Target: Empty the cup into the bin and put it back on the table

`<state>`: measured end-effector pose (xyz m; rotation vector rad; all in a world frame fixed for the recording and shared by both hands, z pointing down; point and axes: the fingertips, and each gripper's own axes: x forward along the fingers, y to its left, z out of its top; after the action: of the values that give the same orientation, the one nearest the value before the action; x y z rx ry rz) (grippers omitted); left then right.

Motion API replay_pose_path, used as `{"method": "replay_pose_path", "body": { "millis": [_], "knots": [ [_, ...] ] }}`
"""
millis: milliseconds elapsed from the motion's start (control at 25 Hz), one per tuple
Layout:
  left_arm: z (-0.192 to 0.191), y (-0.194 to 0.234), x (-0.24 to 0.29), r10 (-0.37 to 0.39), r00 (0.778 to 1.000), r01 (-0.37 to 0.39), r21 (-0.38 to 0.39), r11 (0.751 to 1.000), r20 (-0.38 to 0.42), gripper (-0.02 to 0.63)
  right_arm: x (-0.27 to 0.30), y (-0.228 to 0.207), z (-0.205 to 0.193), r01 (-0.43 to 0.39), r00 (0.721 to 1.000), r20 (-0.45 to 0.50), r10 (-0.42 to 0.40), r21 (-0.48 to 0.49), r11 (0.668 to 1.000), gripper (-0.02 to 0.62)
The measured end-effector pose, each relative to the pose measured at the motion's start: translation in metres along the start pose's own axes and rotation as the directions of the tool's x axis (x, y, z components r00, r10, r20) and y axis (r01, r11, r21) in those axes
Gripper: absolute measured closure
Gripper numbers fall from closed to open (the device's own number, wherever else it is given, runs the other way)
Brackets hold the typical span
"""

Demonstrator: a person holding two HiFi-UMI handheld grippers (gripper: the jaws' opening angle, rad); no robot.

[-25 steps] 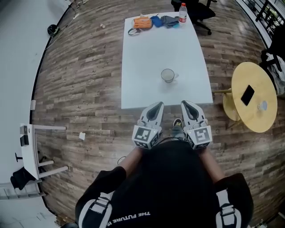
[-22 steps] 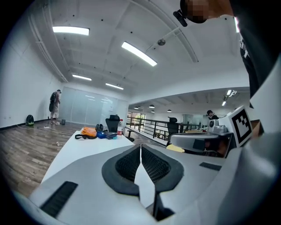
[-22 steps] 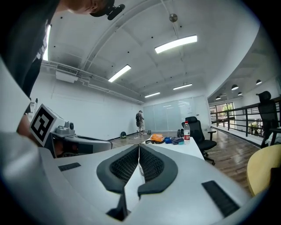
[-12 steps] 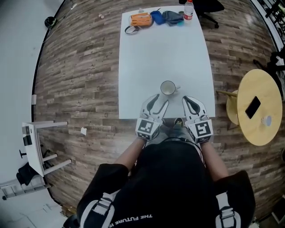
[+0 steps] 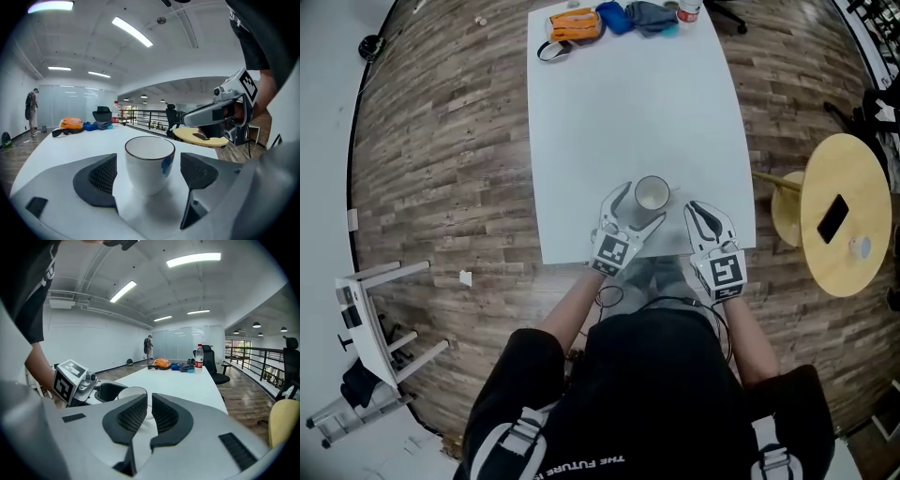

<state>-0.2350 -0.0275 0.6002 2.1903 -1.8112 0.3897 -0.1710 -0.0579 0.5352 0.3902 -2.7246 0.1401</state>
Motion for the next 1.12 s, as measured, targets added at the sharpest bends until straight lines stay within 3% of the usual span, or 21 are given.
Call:
{"method": "replay_pose_path", "body": {
  "millis": [240,360,400,480,720,920,1120],
  "knots": [
    [-0.014,0.003,0.03,-0.112,0.994,0.113,0.062,0.992,-0.011,0.196,0.026,-0.018,-0.022,0.019,0.999,-0.035,-0.019,0.002,1.0,0.577],
    [-0.013,0.0,0.038,-0.163,0.987,0.163,0.054,0.985,-0.004,0.198,0.037,-0.023,-0.036,0.012,0.997,-0.08,-0.013,-0.009,1.0,0.572],
    [-0.013,-0.002,0.041,-0.179,0.984,0.179,0.051,0.983,-0.006,0.198,0.042,-0.024,-0.042,0.001,0.995,-0.103,-0.003,-0.013,1.0,0.545],
    [-0.013,-0.005,0.046,-0.198,0.98,0.198,0.046,0.979,-0.019,0.198,0.049,-0.025,-0.052,-0.017,0.99,-0.137,0.015,-0.014,1.0,0.432],
    [-0.015,-0.005,0.052,-0.207,0.978,0.208,0.039,0.977,-0.025,0.199,0.06,-0.029,-0.063,-0.013,0.99,-0.144,0.011,-0.012,1.0,0.43],
    [0.006,-0.011,0.04,-0.249,0.968,0.249,-0.012,0.968,0.008,0.199,0.057,-0.025,-0.041,-0.001,0.996,-0.09,-0.001,-0.025,1.0,0.43],
    [0.056,-0.017,0.02,-0.252,0.967,0.253,-0.017,0.967,0.047,0.199,0.031,-0.026,0.009,0.043,0.997,0.059,-0.043,0.003,0.999,0.433]
  ]
}}
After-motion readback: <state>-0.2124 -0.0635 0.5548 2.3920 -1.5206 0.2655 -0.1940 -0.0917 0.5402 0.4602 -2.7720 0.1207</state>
